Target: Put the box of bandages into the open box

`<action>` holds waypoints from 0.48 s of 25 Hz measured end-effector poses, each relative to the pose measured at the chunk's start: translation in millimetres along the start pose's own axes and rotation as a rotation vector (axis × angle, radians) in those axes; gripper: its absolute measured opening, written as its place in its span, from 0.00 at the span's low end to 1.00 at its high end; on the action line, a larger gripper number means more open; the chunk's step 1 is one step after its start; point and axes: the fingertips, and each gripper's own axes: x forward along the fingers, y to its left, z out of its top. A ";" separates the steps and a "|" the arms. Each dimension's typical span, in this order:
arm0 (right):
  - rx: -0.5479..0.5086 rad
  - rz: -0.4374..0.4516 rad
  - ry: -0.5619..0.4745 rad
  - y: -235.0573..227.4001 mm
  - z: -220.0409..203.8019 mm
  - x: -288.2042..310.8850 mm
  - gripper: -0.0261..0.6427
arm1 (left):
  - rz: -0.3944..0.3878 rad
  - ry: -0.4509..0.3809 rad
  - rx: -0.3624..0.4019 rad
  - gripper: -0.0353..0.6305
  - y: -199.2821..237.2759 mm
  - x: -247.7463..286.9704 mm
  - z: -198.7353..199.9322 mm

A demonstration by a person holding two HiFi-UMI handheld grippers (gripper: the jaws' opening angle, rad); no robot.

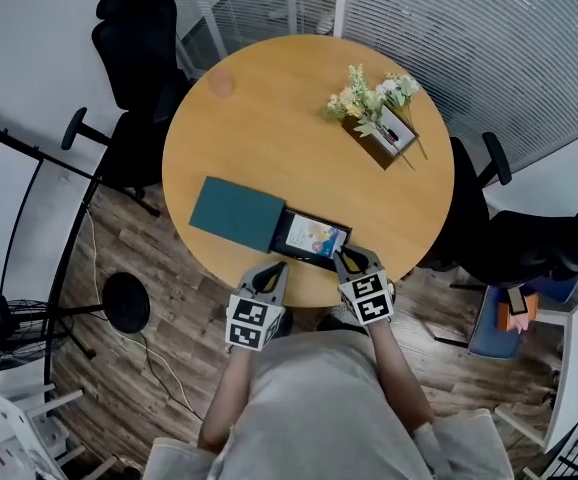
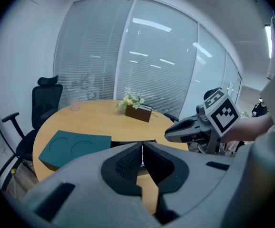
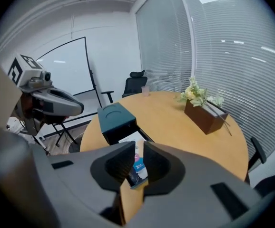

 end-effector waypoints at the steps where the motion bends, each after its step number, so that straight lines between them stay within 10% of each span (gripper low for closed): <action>1: 0.007 -0.002 -0.009 -0.9 0.9 -4.7 0.11 | 0.000 -0.001 0.006 0.07 -1.5 0.7 0.7; 12: 0.118 -0.023 -0.085 -11.4 -4.5 -31.5 0.04 | 0.019 -0.015 0.012 0.07 -10.9 1.6 -0.3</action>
